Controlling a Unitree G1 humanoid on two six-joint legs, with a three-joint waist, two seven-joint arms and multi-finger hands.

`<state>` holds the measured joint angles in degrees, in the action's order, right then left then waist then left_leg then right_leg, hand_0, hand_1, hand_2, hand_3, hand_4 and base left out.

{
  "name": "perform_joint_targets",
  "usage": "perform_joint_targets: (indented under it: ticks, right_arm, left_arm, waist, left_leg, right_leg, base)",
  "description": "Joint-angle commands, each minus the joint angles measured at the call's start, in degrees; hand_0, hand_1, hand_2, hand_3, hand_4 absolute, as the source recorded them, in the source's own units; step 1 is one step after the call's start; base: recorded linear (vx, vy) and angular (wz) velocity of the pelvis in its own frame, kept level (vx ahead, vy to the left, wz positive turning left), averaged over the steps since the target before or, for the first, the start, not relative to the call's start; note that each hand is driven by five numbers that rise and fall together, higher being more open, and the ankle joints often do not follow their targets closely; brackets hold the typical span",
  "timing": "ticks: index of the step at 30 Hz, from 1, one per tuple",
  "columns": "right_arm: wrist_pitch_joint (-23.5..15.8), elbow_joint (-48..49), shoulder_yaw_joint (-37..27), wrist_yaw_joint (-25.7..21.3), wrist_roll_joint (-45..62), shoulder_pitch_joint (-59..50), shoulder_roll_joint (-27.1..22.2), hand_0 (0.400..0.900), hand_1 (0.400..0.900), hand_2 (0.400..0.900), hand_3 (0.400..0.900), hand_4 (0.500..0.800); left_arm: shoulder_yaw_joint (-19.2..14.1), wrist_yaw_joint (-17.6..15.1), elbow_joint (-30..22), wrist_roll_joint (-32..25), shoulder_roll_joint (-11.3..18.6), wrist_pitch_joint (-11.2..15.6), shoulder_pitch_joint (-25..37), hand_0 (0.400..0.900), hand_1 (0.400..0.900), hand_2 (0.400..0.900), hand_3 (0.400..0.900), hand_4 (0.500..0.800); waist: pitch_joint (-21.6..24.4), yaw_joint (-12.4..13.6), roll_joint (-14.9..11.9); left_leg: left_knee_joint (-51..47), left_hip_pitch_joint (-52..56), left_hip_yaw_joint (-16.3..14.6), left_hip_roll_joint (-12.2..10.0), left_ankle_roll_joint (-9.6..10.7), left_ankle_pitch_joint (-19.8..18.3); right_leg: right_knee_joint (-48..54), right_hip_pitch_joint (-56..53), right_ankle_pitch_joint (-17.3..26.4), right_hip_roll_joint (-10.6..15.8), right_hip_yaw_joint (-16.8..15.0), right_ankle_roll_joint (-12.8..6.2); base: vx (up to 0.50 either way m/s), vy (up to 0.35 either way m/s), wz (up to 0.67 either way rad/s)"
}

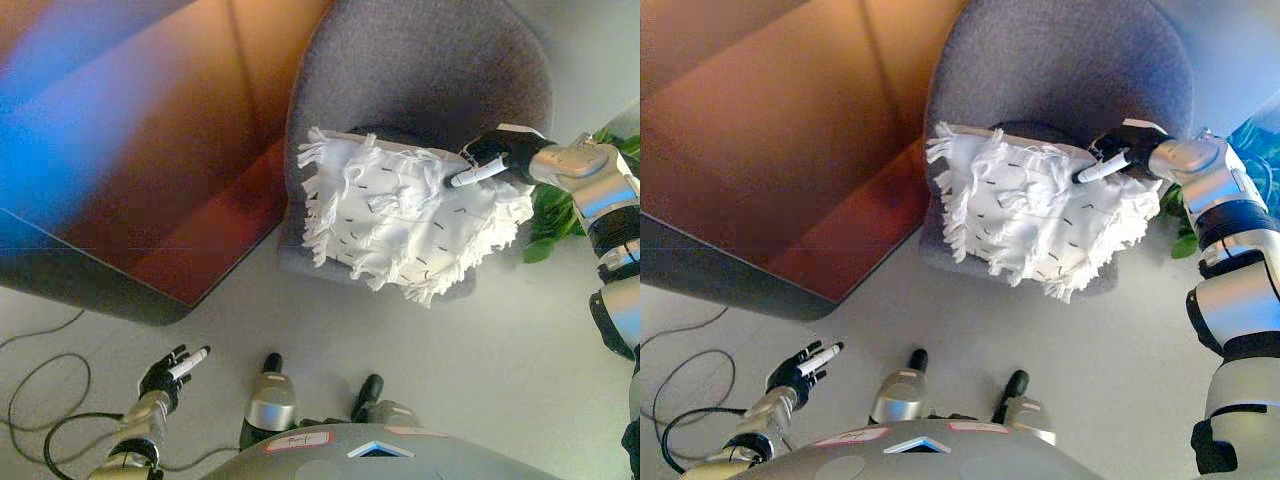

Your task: Pick up the pillow and put it on the sofa.

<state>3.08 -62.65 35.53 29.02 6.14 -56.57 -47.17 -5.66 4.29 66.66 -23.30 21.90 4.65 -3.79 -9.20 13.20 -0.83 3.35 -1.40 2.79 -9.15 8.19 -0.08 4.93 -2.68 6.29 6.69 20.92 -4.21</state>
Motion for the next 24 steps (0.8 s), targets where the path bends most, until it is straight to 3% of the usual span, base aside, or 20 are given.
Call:
perform_joint_targets:
  ticks: [1, 4, 5, 6, 7, 10, 13, 24]
  right_arm:
    - [-1.79, -2.58, -4.98, -4.21, 4.11, -11.06, -6.48, 0.400, 0.400, 0.400, 0.400, 0.500]
    - [-0.77, -4.67, -3.45, -5.50, 3.14, -13.58, -7.72, 0.400, 0.400, 0.400, 0.400, 0.500]
    - [-0.41, -5.37, -2.78, -8.47, 2.36, -14.47, -8.05, 0.400, 0.400, 0.400, 0.400, 0.500]
    - [1.09, -5.71, -2.81, -10.24, 1.64, -14.98, -8.04, 0.673, 0.673, 0.673, 0.673, 0.664]
    - [3.51, -6.15, -3.09, -10.59, 1.93, -15.56, -8.09, 0.900, 0.900, 0.900, 0.900, 0.800]
    - [8.85, -7.92, -1.33, -11.07, -0.78, -18.50, -8.90, 0.900, 0.900, 0.900, 0.900, 0.800]
    - [10.81, -9.45, 0.75, -12.03, -1.33, -21.59, -10.43, 0.900, 0.900, 0.900, 0.900, 0.800]
    - [10.95, -9.56, 3.09, -13.45, -3.25, -23.94, -13.71, 0.900, 0.900, 0.900, 0.900, 0.800]
  left_arm:
    - [3.03, 0.49, -0.03, 0.30, 4.24, 2.87, -3.21, 0.900, 0.900, 0.900, 0.900, 0.800]
    - [3.59, 1.49, 0.73, -0.05, 4.13, 3.92, -3.54, 0.900, 0.900, 0.900, 0.900, 0.800]
    - [3.77, 1.70, 1.11, -0.39, 4.23, 4.25, -3.63, 0.900, 0.900, 0.900, 0.900, 0.800]
    - [3.64, 1.67, 1.17, -0.32, 4.09, 4.50, -3.80, 0.900, 0.900, 0.900, 0.900, 0.800]
    - [3.61, 1.67, 1.17, -0.54, 3.93, 5.03, -4.09, 0.900, 0.900, 0.900, 0.900, 0.800]
    - [4.12, 1.84, 0.94, -1.66, 4.07, 5.70, -4.06, 0.900, 0.900, 0.900, 0.900, 0.800]
    - [4.45, 1.35, -0.02, -1.97, 4.52, 4.70, -3.51, 0.900, 0.900, 0.900, 0.900, 0.800]
    - [4.49, 2.24, 0.01, -1.49, 4.56, 4.94, -4.73, 0.900, 0.900, 0.900, 0.900, 0.800]
  waist:
    - [2.48, 4.43, -2.03]
    - [1.70, 5.11, -0.60]
    - [1.50, 5.22, -0.13]
    - [1.21, 5.37, 0.21]
    - [1.04, 5.45, 0.57]
    - [0.46, 5.63, 1.56]
    - [0.24, 5.67, 1.86]
    - [3.39, 4.71, 0.17]
  left_leg:
    - [-2.71, -4.45, 0.80, 2.94, -0.82, 6.36]
    - [-3.61, -5.96, 1.97, 3.14, -0.32, 7.40]
    - [-3.78, -6.09, 2.29, 3.14, -0.19, 7.54]
    - [-4.00, -5.75, 2.38, 3.08, -0.07, 7.52]
    - [-4.17, -5.74, 2.65, 3.09, 0.00, 7.54]
    - [-4.61, -6.06, 3.50, 3.20, 0.28, 7.81]
    - [-4.98, -5.93, 4.11, 3.49, 0.26, 7.74]
    - [-5.06, -3.67, 3.52, 3.61, 0.21, 6.91]
  right_leg:
    - [-5.99, -0.78, -5.49, 1.90, 1.09, -2.84]
    - [-6.20, 0.00, -5.82, 1.95, 2.22, -2.59]
    - [-6.34, 0.22, -5.99, 1.99, 2.46, -2.46]
    - [-6.51, 0.11, -6.24, 1.97, 2.44, -2.36]
    - [-6.70, 0.27, -6.48, 2.02, 2.51, -2.29]
    - [-7.32, 0.95, -7.03, 2.14, 2.76, -1.90]
    - [-7.47, 1.11, -7.20, 2.22, 2.74, -1.88]
    - [-5.70, -2.10, -7.33, 1.86, 2.19, -2.00]
  base:
    - [0.07, -0.091, 0.27]
    - [0.01, -0.047, 0.16]
    - [0.04, -0.038, 0.06]
    - [0.05, -0.024, 0.03]
    - [0.03, -0.014, 0.05]
    - [0.00, -0.011, 0.11]
    - [0.00, -0.013, 0.10]
    - [0.04, 0.012, -0.03]
